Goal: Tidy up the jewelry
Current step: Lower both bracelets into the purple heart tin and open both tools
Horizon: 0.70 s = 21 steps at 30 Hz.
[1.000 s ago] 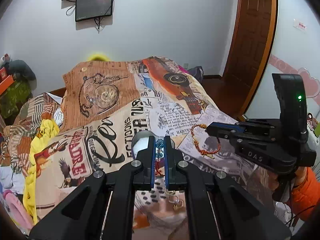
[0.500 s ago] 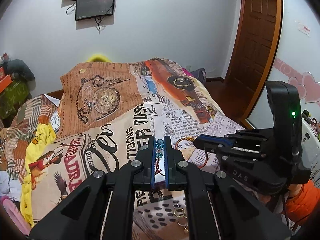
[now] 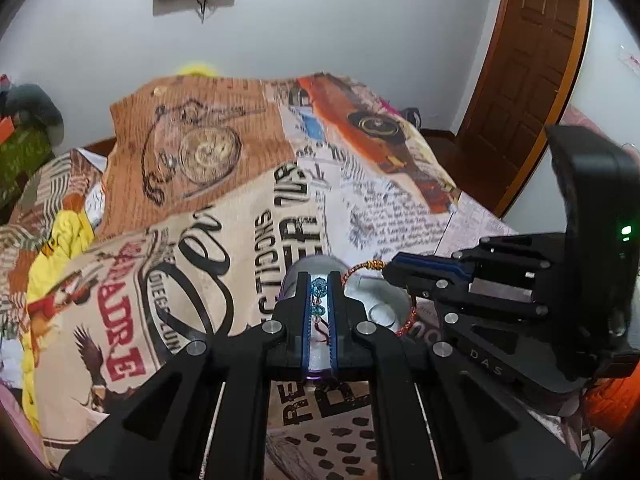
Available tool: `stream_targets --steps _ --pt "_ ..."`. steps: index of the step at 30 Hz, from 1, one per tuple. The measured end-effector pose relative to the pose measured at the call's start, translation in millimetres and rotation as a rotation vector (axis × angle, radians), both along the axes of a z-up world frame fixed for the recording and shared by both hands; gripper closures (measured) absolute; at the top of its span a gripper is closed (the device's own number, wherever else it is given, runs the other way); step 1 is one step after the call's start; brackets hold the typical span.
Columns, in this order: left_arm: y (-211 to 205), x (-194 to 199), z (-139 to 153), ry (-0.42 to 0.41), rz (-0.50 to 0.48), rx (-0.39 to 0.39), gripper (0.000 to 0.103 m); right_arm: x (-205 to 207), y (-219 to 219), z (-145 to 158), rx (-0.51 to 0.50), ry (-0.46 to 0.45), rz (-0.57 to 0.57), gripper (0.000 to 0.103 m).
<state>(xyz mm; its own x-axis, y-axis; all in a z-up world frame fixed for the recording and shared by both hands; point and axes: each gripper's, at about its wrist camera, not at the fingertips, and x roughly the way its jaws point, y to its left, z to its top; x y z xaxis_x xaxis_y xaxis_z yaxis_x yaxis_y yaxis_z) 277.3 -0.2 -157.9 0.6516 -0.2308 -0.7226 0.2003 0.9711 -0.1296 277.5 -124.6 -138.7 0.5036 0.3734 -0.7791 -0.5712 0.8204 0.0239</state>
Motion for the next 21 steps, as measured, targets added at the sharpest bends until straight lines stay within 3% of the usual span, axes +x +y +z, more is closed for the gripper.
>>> stream_targets --steps 10,21 --pt "5.1 -1.2 -17.9 0.046 -0.007 0.009 0.097 -0.4 16.6 -9.1 -0.061 0.009 0.063 0.098" --pt "5.4 -4.3 -21.0 0.066 -0.005 0.024 0.097 1.4 15.7 -11.9 -0.05 0.067 0.071 0.098"
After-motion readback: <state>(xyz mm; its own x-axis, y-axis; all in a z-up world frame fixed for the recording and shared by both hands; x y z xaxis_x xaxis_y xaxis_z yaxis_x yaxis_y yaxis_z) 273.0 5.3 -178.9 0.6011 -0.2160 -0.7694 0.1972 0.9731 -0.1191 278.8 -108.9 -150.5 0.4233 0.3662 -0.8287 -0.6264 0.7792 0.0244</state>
